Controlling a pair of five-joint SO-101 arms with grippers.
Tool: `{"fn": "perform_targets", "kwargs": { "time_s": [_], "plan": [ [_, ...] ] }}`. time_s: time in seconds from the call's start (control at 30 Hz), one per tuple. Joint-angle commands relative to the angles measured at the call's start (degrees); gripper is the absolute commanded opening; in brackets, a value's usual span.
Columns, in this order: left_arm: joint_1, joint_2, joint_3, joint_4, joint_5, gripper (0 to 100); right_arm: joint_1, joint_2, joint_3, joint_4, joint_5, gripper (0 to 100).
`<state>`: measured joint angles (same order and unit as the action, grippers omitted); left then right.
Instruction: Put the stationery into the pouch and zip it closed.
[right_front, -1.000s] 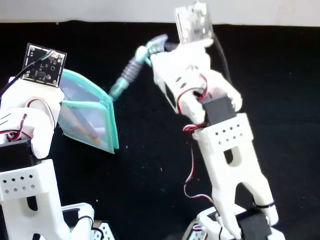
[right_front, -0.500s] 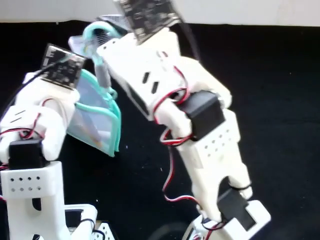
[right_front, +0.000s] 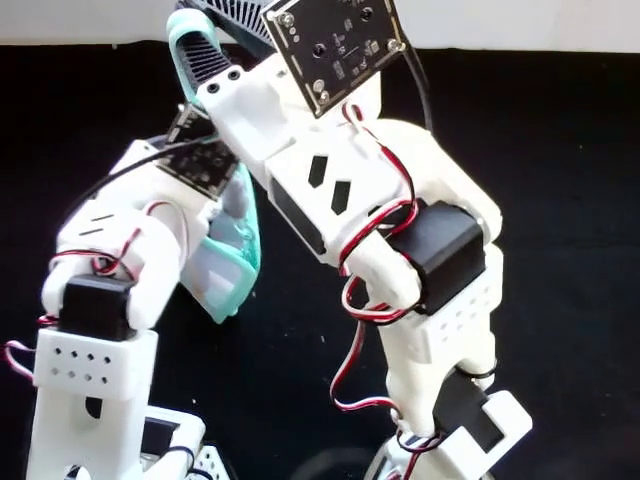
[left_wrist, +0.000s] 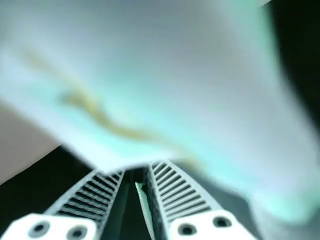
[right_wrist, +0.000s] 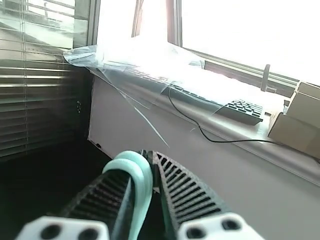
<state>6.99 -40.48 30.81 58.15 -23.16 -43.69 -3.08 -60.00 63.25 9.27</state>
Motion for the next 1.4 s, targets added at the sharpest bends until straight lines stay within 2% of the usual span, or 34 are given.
{"fn": "perform_targets", "kwargs": {
  "time_s": [0.0, 0.17, 0.43, 0.6, 0.83, 0.93, 1.07, 1.2, 1.37],
  "plan": [
    [5.3, 2.6, 5.2, 1.2, 0.5, 1, -0.1, 0.0, -3.1, -0.7, 0.4, 0.8],
    [9.4, 2.6, 5.2, 4.6, -0.4, 1, 1.8, 3.4, -3.7, -5.0, 0.4, 0.8],
    [9.7, 2.6, 5.2, 4.7, -1.6, 1, 2.8, 3.8, -7.3, -7.1, 0.5, 0.8],
    [10.5, 2.6, 5.4, 4.7, -1.6, 1, 2.8, 3.8, -8.0, -9.5, 6.3, 0.8],
    [12.6, 2.5, 6.9, 4.7, -1.6, 1, 3.3, 3.7, -8.1, -8.4, 6.3, 0.8],
    [10.1, 0.5, 6.8, 4.7, -1.4, 8, 6.1, 3.7, -8.2, -7.3, 6.3, 0.8],
    [3.3, -6.2, 5.0, 5.0, -1.3, 20, 10.3, 3.7, -8.3, -7.3, 6.2, 0.8],
    [-0.8, -8.0, -2.9, 12.0, -1.3, 22, 10.5, 3.8, -8.3, -7.3, 6.2, 0.8],
    [-1.0, -8.2, -19.5, 22.0, -1.2, 24, 10.3, 5.3, -8.3, -7.2, 6.2, 0.8]
  ]
}}
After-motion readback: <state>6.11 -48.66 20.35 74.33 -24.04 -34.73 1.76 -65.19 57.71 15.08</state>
